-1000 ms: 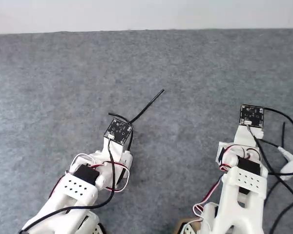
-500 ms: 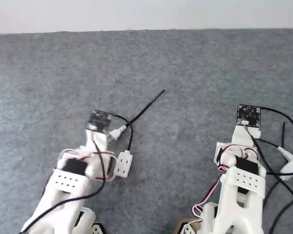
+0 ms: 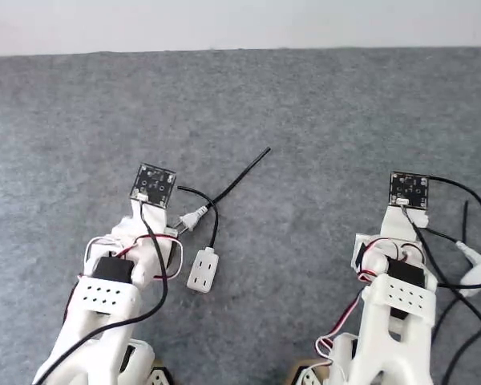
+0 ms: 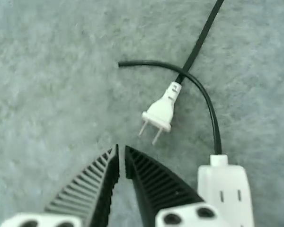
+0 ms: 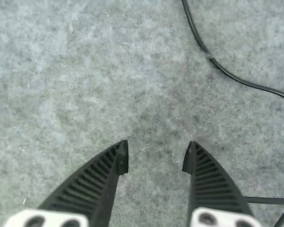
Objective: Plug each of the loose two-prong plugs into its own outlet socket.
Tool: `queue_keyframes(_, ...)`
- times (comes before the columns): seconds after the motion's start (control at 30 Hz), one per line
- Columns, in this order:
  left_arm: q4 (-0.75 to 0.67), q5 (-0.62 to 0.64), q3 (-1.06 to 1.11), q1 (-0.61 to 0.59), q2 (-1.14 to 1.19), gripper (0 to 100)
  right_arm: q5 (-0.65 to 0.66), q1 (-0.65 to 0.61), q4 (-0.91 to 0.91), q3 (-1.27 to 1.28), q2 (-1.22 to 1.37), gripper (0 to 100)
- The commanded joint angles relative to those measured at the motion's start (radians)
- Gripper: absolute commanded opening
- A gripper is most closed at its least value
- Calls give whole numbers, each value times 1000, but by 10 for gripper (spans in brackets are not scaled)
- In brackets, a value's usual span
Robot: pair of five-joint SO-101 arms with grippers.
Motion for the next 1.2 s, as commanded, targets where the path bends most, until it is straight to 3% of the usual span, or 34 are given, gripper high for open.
queue_keyframes(0.0,-32,-23,-71,21,3,138,8,-8,-8,-8,2,184)
queue_keyframes(0.07,-14,-20,-97,28,35,197,8,-8,-8,-8,2,184)
queue_keyframes(0.23,28,8,-252,28,224,206,8,-8,-8,-8,2,184)
queue_keyframes(0.57,9,-180,-424,95,605,206,8,-10,-10,-8,2,184)
queue_keyframes(1.0,-112,-196,-458,100,681,206,8,-12,-12,-8,2,184)
queue_keyframes(1.17,-110,-287,-458,103,680,206,8,-12,-12,-8,2,184)
